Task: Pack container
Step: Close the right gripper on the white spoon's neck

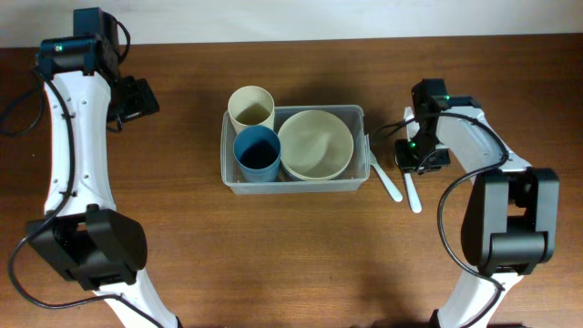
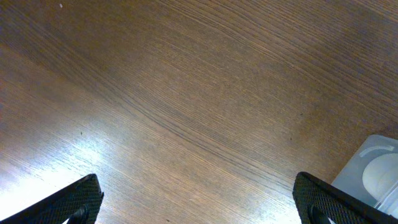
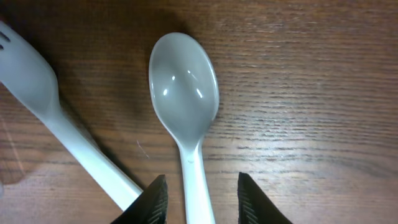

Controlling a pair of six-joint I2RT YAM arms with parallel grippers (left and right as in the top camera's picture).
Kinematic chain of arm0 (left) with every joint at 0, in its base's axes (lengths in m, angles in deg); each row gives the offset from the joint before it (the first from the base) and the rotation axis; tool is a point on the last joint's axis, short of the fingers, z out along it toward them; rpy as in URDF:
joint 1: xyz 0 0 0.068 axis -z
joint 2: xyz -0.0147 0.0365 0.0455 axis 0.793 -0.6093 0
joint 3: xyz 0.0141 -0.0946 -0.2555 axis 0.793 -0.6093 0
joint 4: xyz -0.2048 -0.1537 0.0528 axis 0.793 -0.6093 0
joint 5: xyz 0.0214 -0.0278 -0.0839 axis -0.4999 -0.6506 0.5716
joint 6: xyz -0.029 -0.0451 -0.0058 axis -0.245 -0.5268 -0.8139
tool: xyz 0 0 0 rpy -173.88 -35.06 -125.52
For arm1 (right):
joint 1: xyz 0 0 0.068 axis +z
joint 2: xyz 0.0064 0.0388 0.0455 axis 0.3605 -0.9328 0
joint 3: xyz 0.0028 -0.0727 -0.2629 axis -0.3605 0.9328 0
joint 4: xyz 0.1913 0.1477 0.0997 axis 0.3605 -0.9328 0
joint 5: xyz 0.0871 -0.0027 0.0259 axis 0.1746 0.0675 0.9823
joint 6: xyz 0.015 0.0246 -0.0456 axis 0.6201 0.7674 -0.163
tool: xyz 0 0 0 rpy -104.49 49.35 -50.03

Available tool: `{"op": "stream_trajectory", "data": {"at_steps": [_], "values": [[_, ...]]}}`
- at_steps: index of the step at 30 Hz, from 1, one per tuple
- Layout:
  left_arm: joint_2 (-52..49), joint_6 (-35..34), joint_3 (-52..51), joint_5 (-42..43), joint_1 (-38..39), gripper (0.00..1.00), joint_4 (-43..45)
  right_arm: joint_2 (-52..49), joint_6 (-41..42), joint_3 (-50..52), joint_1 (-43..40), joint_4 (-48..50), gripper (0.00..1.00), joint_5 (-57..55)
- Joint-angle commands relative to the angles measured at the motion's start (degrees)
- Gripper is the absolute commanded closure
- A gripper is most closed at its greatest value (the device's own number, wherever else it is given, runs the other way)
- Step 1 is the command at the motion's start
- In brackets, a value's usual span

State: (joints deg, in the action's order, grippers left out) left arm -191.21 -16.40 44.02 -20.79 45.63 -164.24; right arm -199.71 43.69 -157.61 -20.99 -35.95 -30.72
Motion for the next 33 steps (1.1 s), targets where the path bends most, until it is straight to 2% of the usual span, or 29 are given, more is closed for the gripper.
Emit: {"op": "stream_trajectory", "data": {"at_steps": [1,20,23,27,33], "values": [[-0.5,-0.8,-0.1,0.2,-0.2,0.00,0.1,-0.1,0.6,1.7,-0.2,1.3,0.67,0.8],[-0.5,-0.8,-0.1,0.2,-0.2,0.00,0.1,-0.1,1.0,8.0,-0.2,8.9,0.69,1.0],[-0.5,-0.8,-0.1,0.2,-0.2,0.00,0.1,-0.1,1.0,8.0,-0.2,9.1,0.77,1.0],[-0.5,-0.8,-0.1,0.2,-0.2,0.00,0.1,-0.1,1.0,8.0,-0.2,9.2,0.79,1.0],[-0.5,-0.8,-0.1,0.2,-0.2,0.00,0.1,-0.1,1.0,8.0,-0.2,9.2,0.89,1.0]]}}
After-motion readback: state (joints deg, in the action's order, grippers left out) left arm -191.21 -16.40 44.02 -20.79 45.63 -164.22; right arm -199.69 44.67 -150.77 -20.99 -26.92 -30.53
